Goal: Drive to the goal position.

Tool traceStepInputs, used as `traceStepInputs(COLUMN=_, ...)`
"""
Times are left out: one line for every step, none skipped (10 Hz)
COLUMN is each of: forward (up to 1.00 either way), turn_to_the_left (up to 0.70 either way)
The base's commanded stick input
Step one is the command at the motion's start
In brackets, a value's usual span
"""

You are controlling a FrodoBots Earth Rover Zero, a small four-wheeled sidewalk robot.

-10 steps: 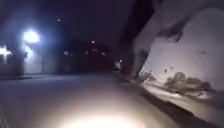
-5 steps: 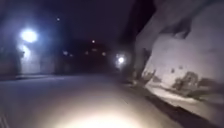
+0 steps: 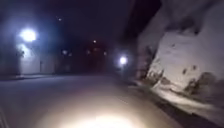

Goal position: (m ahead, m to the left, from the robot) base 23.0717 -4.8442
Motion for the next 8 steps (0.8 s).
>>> traceStepInputs(forward=0.70, turn_to_the_left=0.00)
traceStepInputs(forward=0.70, turn_to_the_left=0.00)
traceStepInputs(forward=0.70, turn_to_the_left=0.00)
traceStepInputs(forward=0.70, turn_to_the_left=0.00)
traceStepInputs(forward=0.70, turn_to_the_left=0.00)
traceStepInputs(forward=0.70, turn_to_the_left=0.00)
traceStepInputs(forward=0.70, turn_to_the_left=0.00)
traceStepInputs(forward=0.70, turn_to_the_left=0.00)
